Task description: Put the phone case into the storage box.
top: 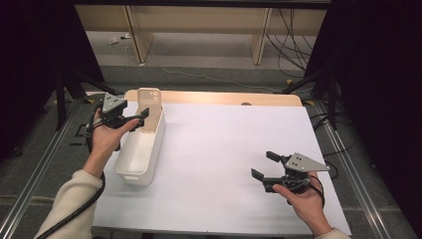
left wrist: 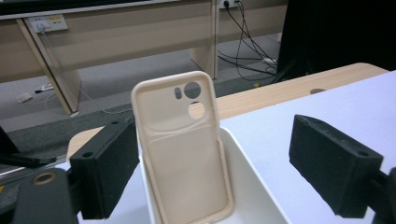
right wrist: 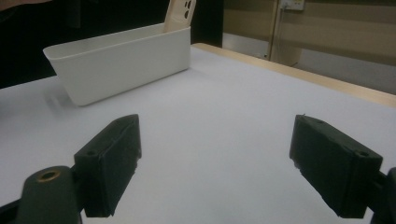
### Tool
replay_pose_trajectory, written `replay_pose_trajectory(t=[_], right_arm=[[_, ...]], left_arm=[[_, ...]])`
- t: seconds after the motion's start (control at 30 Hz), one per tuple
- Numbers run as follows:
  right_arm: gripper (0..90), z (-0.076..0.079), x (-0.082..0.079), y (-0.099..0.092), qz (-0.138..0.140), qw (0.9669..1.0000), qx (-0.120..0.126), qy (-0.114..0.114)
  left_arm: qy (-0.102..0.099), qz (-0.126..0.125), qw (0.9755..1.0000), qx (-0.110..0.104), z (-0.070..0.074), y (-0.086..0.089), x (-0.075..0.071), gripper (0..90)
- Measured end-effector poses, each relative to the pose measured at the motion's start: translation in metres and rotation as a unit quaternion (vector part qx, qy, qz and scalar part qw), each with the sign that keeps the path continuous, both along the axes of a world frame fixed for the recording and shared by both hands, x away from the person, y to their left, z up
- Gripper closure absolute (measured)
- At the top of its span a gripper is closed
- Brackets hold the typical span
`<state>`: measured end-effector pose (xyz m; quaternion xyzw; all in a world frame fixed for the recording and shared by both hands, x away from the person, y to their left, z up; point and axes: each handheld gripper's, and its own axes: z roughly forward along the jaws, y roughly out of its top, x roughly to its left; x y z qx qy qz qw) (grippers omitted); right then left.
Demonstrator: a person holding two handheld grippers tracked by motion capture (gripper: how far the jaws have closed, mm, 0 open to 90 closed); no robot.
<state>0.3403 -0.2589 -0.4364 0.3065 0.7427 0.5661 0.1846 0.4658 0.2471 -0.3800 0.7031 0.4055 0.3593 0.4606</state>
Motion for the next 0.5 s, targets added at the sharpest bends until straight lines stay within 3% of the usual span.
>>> replay_pose_trajectory(t=[0.27,0.5], right_arm=[[17.4,0.001,0.000,-0.001,-0.002,1.0000,-0.004,0.000],[17.3,0.002,-0.001,-0.001,-0.005,1.0000,-0.005,0.003]], left_arm=[[-0.005,-0.012,0.9999,-0.006,0.001,-0.003,-0.011,7.6],[-0.007,-0.015,0.9998,-0.011,0.001,-0.007,-0.020,6.4]])
